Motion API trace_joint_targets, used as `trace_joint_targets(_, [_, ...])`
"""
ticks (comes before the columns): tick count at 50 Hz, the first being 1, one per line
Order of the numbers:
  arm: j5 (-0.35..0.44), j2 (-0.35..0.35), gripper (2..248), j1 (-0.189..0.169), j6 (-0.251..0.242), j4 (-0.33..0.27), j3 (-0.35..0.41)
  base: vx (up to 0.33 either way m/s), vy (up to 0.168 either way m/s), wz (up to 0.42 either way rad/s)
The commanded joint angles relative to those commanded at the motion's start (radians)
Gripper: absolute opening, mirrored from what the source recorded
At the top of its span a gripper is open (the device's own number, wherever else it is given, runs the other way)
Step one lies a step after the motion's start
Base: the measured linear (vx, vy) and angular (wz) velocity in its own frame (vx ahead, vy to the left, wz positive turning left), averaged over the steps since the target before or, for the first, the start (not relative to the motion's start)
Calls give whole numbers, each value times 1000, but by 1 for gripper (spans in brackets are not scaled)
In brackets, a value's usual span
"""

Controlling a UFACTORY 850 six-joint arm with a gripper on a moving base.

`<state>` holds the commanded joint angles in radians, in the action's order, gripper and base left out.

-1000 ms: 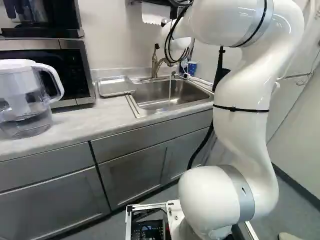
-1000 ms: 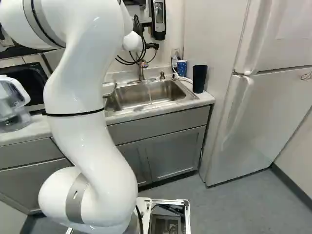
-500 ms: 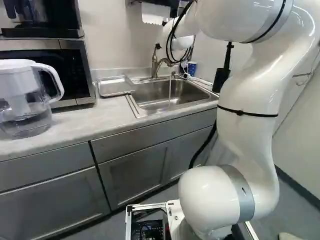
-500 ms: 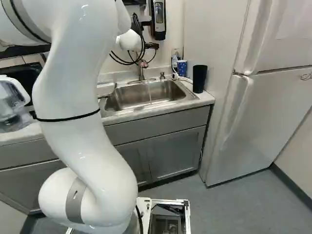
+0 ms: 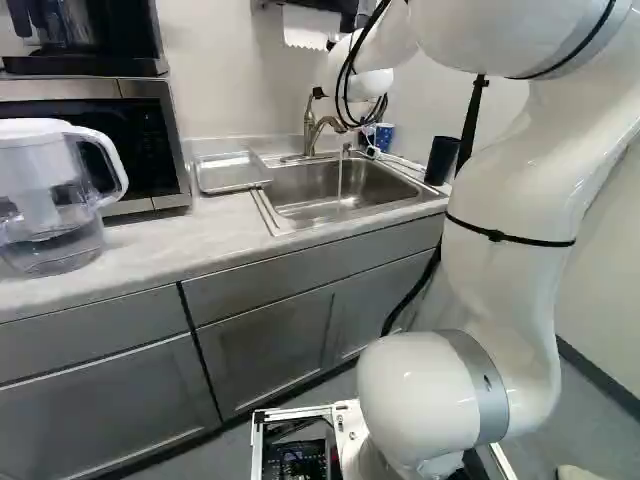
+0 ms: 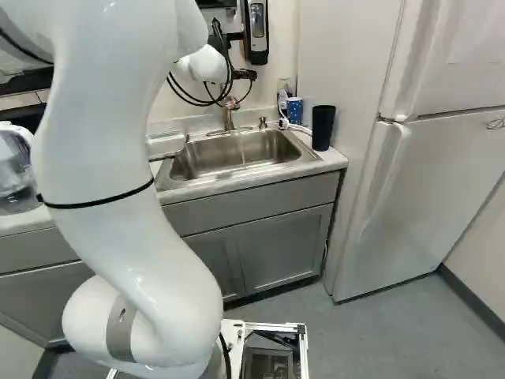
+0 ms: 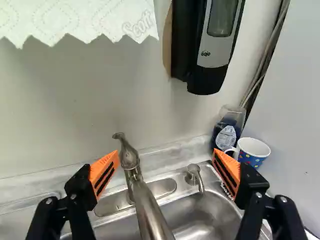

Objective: Rinse the cup and place it in the tray

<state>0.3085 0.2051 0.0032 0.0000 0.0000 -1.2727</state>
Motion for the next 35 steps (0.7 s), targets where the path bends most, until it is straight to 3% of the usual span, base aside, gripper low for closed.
trace_joint_targets(35, [-6,-106,247,0,0,0,114,0,0,0])
